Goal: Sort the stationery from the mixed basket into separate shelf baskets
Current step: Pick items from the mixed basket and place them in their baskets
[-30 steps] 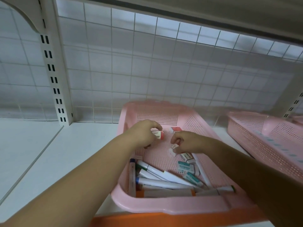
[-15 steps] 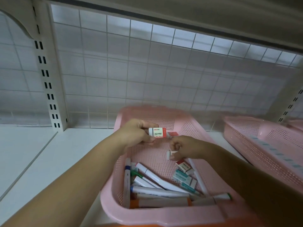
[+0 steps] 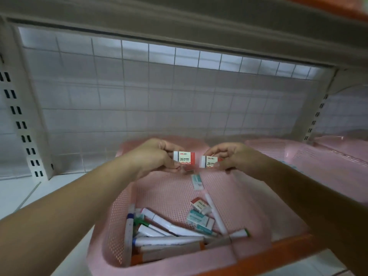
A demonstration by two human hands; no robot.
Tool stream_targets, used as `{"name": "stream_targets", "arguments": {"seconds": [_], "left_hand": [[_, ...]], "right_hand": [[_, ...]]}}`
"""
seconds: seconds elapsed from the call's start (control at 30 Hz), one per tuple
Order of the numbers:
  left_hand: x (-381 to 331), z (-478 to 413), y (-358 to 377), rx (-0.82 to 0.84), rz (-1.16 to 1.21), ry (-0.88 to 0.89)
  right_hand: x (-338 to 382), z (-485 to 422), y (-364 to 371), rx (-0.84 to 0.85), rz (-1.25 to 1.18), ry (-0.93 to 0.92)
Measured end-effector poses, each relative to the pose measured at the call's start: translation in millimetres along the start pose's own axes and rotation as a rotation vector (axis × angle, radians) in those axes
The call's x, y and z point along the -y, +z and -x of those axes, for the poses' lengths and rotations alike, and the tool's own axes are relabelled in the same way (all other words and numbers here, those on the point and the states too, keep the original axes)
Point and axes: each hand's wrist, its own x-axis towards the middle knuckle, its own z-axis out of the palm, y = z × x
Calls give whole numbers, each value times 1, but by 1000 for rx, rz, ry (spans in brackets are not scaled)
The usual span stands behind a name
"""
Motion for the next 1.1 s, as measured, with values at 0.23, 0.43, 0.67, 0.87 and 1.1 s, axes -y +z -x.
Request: {"name": "stream_targets", "arguments": {"seconds": [0.23,0.43,0.67,0.87,1.1], "left_hand": [[-25,-22,47,2,60,71],[-53,-55,106,-11,2,101],[-69,-99,196,14,-16,119],[-52,-116,248,9,20,83],[-39,-111,271,13,-579,173]], "right_hand": [[-23,17,-62,-67,-95,7],[-58,33,-129,-117,-98,23],[-115,45,-206,-114,78,93],[-161,49,-217,-25,178,96],[-178,43,-210,315,382,167]]}}
